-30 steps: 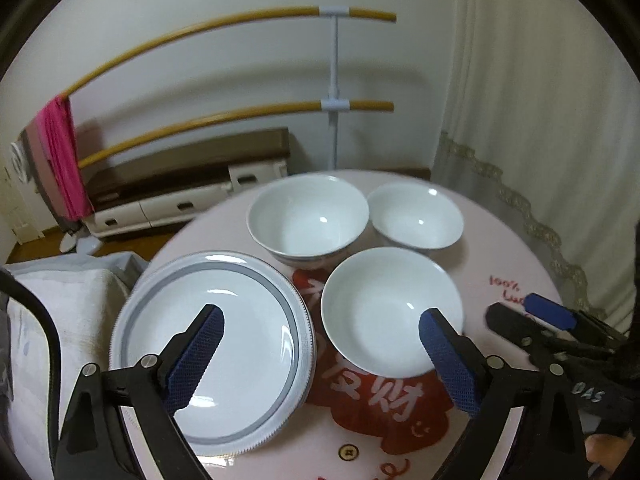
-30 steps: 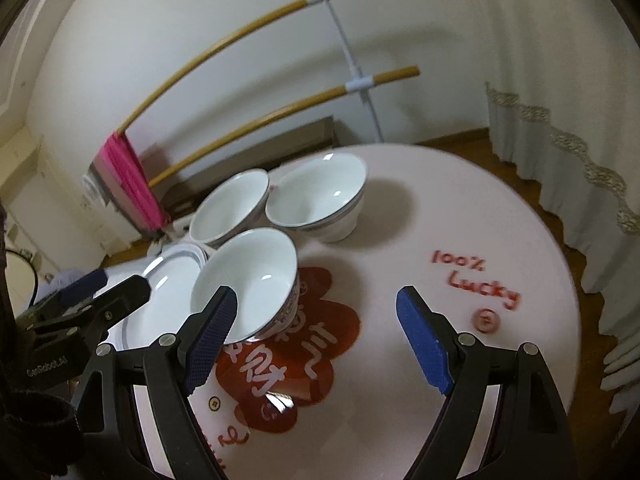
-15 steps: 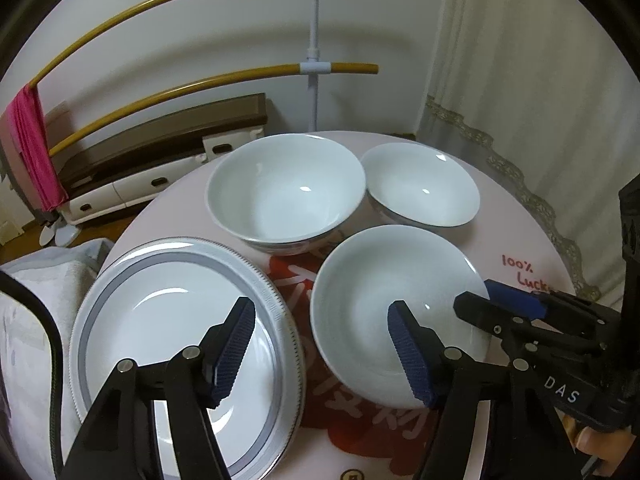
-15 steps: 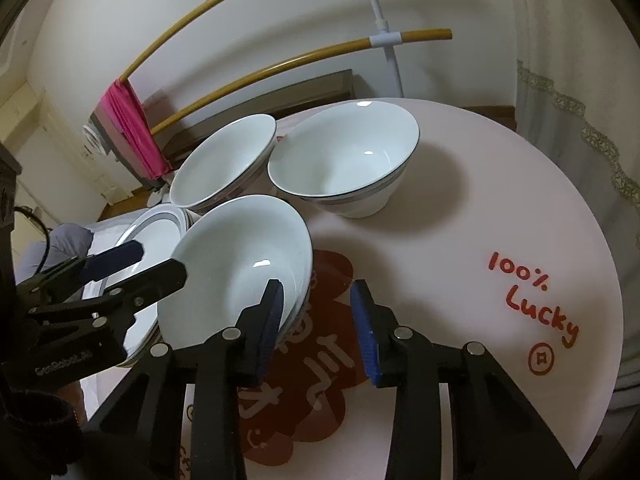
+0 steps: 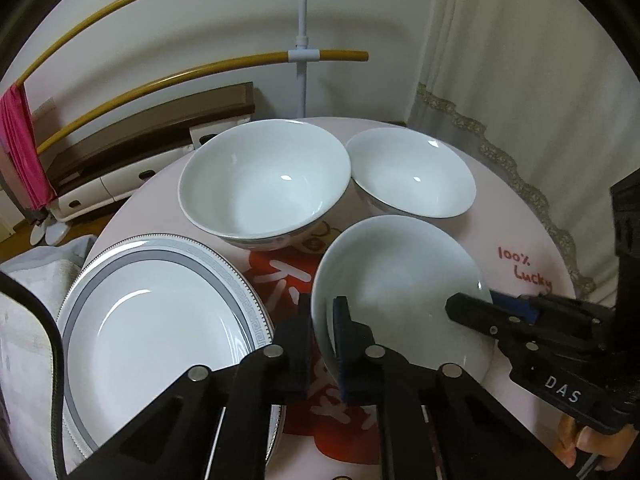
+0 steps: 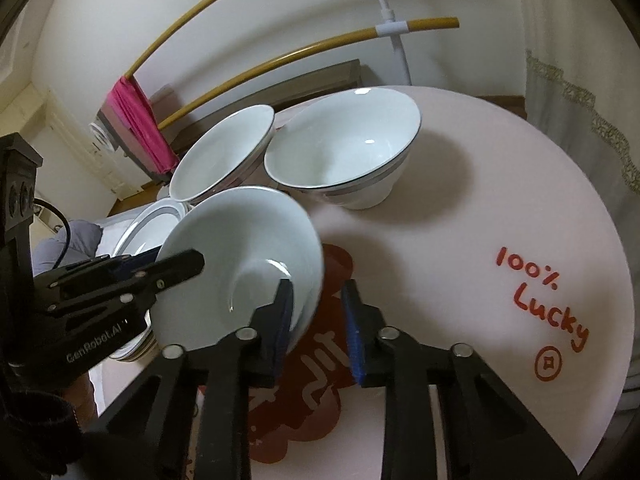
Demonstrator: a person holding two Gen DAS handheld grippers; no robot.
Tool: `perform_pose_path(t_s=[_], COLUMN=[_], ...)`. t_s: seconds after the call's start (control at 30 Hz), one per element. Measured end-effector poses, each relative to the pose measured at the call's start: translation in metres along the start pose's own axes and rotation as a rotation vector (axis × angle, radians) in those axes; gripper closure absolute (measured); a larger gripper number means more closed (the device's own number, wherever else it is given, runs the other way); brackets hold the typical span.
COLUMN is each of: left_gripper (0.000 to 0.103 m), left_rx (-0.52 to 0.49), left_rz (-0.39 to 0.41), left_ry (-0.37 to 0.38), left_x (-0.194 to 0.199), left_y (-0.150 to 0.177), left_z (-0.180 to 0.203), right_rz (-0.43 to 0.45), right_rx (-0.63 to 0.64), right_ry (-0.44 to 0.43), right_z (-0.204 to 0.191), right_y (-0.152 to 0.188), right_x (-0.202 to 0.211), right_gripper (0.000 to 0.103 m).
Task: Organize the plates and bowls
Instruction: 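Close the right gripper on the white bowl's rim, then lift the bowl with the right gripper and carry it over another white bowl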
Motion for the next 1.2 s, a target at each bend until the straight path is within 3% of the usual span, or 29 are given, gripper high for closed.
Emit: perform_pose_path(t_s=[0.2, 0.57, 0.8, 0.97, 1.2], left_gripper=[0.098, 0.098, 0.098, 0.098, 0.097], left_rx=[-0.006, 0.026, 0.05, 0.079, 0.131], left_rz=[0.006, 0.179, 0.234, 0.249, 0.198], left_ry=[-0.013, 0.02, 0.017, 0.001, -0.019], left_x=[0.002, 0.072, 0.096, 0.086, 0.046], left_y=[0.008, 0.007, -0.003, -0.014, -0.029], left_z=[0.005, -0.002, -0.024, -0.045, -0.069], right_rz=[0.002, 0.109, 0.161, 0.167, 0.113], right_rx=[0.0, 0.086, 0.172, 0.206, 0.236], right_ry=[-0.011, -0.005, 0.019, 0.036, 0.076], right_z=[-0.004, -0.044, -0.079, -0.095, -0.1], right_y=[0.0, -0.016, -0.045, -0.068, -0.097], right_x=[0.003, 0.056, 0.074, 0.065, 0.019], right_gripper=[0.091, 0.091, 0.091, 0.091, 0.091])
Point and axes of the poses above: each gripper's, at about its wrist camera, not at the fingertips, and x roughly against the way its jaws point, z to its right, y to its underside, the point moved 4 cm from there along -x, roughly the way its jaws point, and after that the axes turned 2 degrees about -z, right-handed, at the moved point
